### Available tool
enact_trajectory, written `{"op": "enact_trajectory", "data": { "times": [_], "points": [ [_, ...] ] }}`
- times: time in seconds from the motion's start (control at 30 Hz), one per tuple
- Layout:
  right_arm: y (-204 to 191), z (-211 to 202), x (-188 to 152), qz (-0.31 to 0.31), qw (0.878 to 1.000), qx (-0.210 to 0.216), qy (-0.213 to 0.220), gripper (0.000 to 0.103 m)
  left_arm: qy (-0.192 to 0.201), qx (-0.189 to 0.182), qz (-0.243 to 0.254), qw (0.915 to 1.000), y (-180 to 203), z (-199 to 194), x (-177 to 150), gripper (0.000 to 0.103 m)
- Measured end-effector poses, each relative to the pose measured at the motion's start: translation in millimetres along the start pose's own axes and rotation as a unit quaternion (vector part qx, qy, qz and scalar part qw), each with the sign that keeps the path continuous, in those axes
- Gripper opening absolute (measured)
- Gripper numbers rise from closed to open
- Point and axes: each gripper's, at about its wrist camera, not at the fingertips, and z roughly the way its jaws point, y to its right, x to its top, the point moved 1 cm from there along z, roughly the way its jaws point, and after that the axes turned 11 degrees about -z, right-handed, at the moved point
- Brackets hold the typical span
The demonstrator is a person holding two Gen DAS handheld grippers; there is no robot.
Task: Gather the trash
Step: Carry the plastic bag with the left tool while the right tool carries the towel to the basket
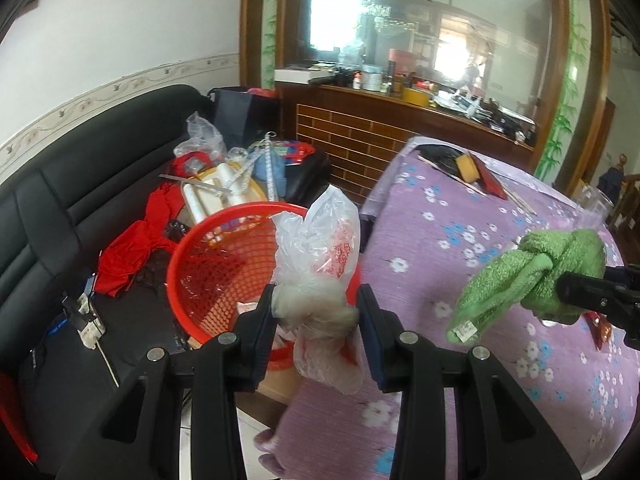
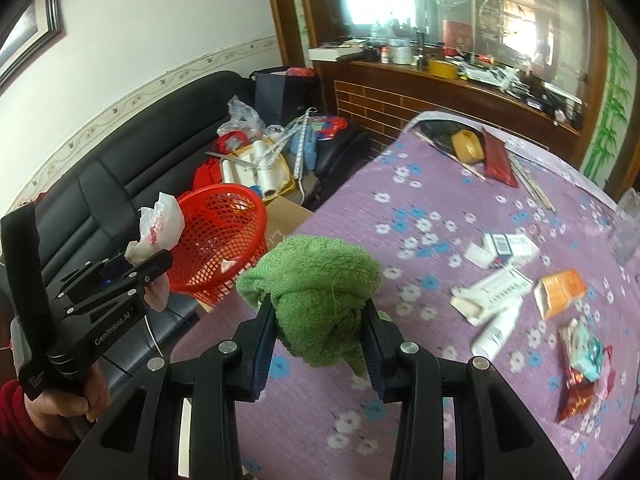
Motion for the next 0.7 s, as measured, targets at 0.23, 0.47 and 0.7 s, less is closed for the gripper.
{"op": "enact_trajectory", "data": {
  "times": [0.23,0.47,0.7],
  "points": [
    [-19,21,24,-0.018,1.0,0.008,-0.001,0.043,-0.006,0.011,-0.016,0.9998,-24,15,11,0.038],
    [-35,46,50,-0.034,0.999,0.017,-0.002,0.043,-0.015,0.018,-0.026,0.9994,-40,30,18,0.038],
    [-44,66,70,-0.042,0.999,0.02,-0.006,0.043,-0.018,0.026,-0.032,0.999,-50,42,24,0.038]
  ]
}}
